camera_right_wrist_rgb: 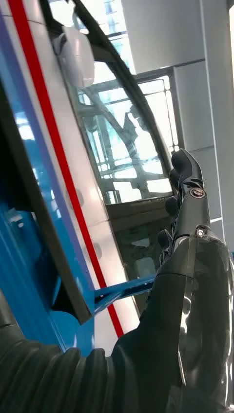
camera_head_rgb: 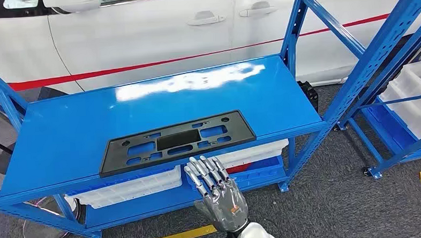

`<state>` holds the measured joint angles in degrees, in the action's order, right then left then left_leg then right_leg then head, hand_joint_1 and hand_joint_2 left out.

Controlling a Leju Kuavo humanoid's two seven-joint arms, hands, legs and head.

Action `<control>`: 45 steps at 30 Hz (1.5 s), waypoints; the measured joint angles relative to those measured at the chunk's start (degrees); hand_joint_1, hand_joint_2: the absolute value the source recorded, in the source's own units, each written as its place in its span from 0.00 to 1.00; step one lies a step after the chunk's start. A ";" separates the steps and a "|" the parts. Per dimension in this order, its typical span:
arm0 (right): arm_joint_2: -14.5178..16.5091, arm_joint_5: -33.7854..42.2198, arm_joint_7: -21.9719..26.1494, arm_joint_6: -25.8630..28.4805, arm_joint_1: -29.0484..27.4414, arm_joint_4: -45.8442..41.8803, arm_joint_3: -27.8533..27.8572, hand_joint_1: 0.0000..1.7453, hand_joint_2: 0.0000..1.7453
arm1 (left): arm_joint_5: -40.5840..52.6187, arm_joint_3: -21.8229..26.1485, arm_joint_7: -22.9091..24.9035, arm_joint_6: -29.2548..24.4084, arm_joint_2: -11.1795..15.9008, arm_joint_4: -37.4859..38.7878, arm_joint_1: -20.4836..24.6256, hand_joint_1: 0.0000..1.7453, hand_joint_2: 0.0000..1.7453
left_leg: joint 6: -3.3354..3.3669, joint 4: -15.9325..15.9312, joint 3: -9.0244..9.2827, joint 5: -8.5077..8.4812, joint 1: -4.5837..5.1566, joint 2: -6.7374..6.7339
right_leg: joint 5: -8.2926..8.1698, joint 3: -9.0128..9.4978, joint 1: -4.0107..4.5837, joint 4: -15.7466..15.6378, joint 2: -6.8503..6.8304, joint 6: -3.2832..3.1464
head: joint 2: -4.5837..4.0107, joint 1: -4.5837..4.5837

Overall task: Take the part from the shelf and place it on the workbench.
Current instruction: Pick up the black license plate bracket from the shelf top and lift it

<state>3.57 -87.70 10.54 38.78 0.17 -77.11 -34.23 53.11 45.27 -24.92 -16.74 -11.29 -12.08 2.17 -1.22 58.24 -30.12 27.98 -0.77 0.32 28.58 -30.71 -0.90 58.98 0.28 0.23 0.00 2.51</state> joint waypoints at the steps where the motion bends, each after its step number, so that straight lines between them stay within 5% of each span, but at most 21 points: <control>1: 0.00 -0.18 -0.37 0.05 0.25 0.45 -0.20 0.00 1.00 | -0.16 0.28 -0.01 0.04 -0.04 0.01 0.00 0.00 0.00 | 0.00 0.00 -0.01 0.00 0.00 0.00 | 0.00 0.00 0.00 0.00 0.00 0.00 | 0.00 0.00; 17: 3.47 -1.95 -7.59 0.66 14.51 18.14 -1.06 0.00 1.00 | -6.15 8.20 -2.97 9.31 4.76 0.03 0.35 0.00 0.00 | -0.02 -0.01 -0.02 -0.12 -0.01 0.00 | -0.07 -0.01 0.04 0.02 0.01 0.03 | 0.00 0.00; 25: 8.85 -2.00 -5.98 0.73 21.71 28.26 0.27 0.00 1.00 | -6.22 9.12 -1.96 7.46 4.71 0.03 0.37 0.00 0.00 | -0.02 0.01 0.05 -0.16 -0.01 0.00 | -0.11 -0.04 0.04 0.02 0.01 0.08 | 0.00 0.00; 41: 15.10 -2.15 -12.00 -6.26 29.58 46.77 -2.94 0.00 1.00 | -5.46 10.09 0.02 6.08 4.31 0.03 0.41 0.00 0.00 | -0.01 0.01 0.01 -0.16 -0.01 0.01 | -0.13 -0.08 0.04 0.01 0.01 0.08 | 0.00 0.00; 45: 15.73 -2.14 -12.93 -8.05 30.45 48.89 -3.77 0.97 1.00 | -5.35 10.37 0.18 6.07 4.23 0.03 0.42 0.00 0.00 | -0.01 0.02 0.00 -0.16 0.00 0.01 | -0.13 -0.08 0.04 0.01 0.02 0.09 | 0.00 0.00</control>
<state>19.31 -89.84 -2.39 30.74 30.63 -28.23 -38.00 47.76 55.64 -24.74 -10.67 -7.06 -12.04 2.59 -1.23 58.26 -30.12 27.82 -0.78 0.33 28.44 -30.79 -0.86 58.99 0.29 0.31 0.00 2.51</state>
